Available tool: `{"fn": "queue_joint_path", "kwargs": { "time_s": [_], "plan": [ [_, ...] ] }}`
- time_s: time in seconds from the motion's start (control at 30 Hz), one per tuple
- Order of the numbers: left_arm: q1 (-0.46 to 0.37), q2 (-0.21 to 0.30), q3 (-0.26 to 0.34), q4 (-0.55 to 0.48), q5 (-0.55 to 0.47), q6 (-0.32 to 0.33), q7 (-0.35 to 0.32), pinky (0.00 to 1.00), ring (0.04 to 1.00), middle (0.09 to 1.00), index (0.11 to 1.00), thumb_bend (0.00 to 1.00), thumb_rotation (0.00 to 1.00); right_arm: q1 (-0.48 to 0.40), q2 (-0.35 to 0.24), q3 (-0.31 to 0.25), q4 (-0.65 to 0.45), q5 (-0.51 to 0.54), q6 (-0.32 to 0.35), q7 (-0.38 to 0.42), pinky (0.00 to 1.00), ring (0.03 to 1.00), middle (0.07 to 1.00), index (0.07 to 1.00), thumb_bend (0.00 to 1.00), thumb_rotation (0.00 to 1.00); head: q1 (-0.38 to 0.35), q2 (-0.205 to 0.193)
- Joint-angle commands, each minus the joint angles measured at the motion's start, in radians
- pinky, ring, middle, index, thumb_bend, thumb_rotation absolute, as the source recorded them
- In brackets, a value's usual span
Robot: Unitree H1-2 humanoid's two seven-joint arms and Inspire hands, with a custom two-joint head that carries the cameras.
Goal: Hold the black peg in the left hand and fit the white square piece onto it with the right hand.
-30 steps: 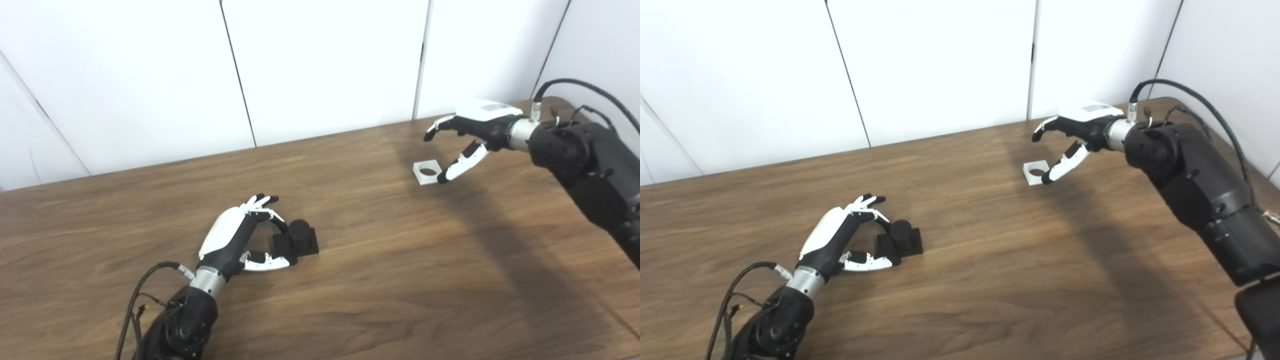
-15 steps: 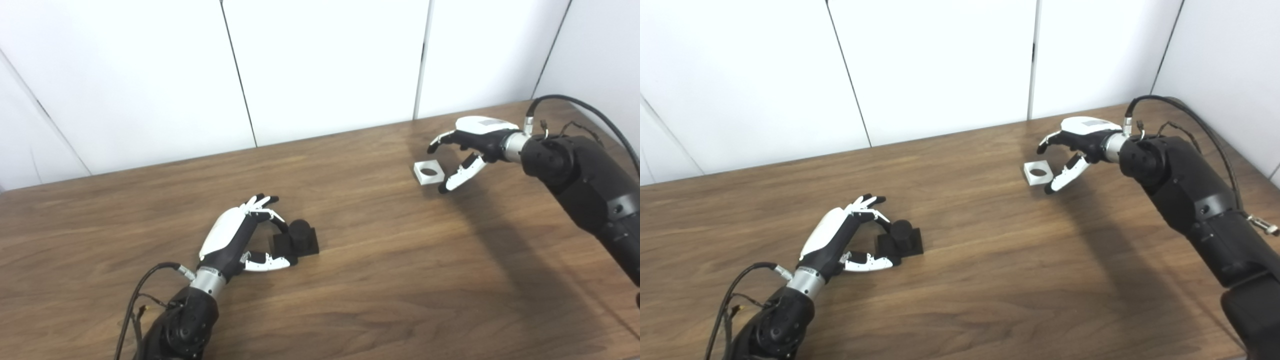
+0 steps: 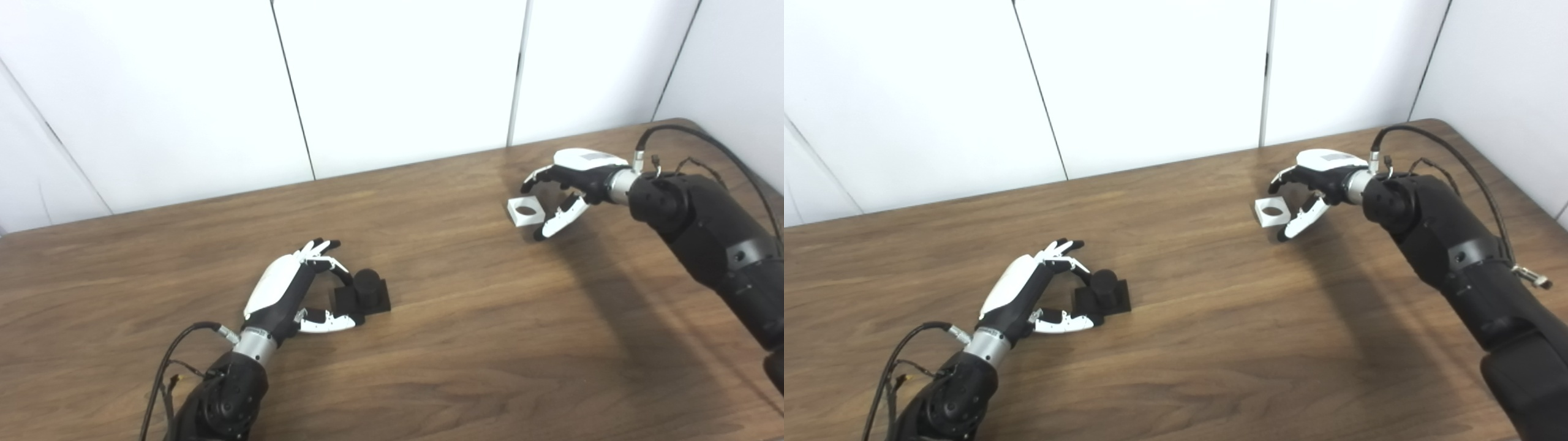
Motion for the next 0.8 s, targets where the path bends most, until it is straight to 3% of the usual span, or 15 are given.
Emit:
{"fn": "queue_joint_path", "kwargs": {
  "time_s": [0.0,0.37,0.5,0.53,0.6,0.77],
  "plan": [
    [0.007,0.034,-0.001,-0.005,0.038,0.03,-0.013,1.0,1.0,0.935,0.494,0.52,0.08,-0.044,-0.014,-0.013,-0.016,0.003,-0.02,-0.041,0.79,0.893,0.885,0.796,0.75,0.38,0.001,0.002],
    [0.009,0.033,-0.002,-0.01,0.038,0.035,-0.015,0.99,1.0,0.937,0.493,0.52,0.08,-0.022,0.006,-0.012,0.003,-0.007,-0.006,-0.101,0.76,0.876,0.871,0.767,0.74,0.36,0.003,0.011],
    [0.01,0.035,0.001,-0.016,0.032,0.038,-0.021,1.0,1.0,0.941,0.493,0.52,0.08,-0.011,0.02,-0.022,0.02,-0.012,-0.026,-0.173,0.73,0.84,0.834,0.667,0.71,0.24,0.002,0.012],
    [0.01,0.035,0.001,-0.015,0.034,0.038,-0.019,1.0,1.0,0.939,0.493,0.52,0.08,-0.009,0.021,-0.023,0.026,-0.014,-0.034,-0.193,0.72,0.835,0.828,0.583,0.62,0.2,0.002,0.012],
    [0.01,0.035,-0.001,-0.011,0.038,0.035,-0.012,0.99,0.999,0.935,0.493,0.52,0.08,-0.008,0.02,-0.02,0.028,-0.026,-0.035,-0.218,0.73,0.827,0.816,0.512,0.54,0.15,0.001,0.013],
    [0.012,0.037,-0.003,-0.017,0.038,0.043,-0.019,0.99,1.0,0.937,0.494,0.52,0.08,-0.009,0.011,-0.004,0.042,-0.054,-0.049,-0.266,0.72,0.816,0.8,0.491,0.51,0.14,0.002,0.013]
  ]
}}
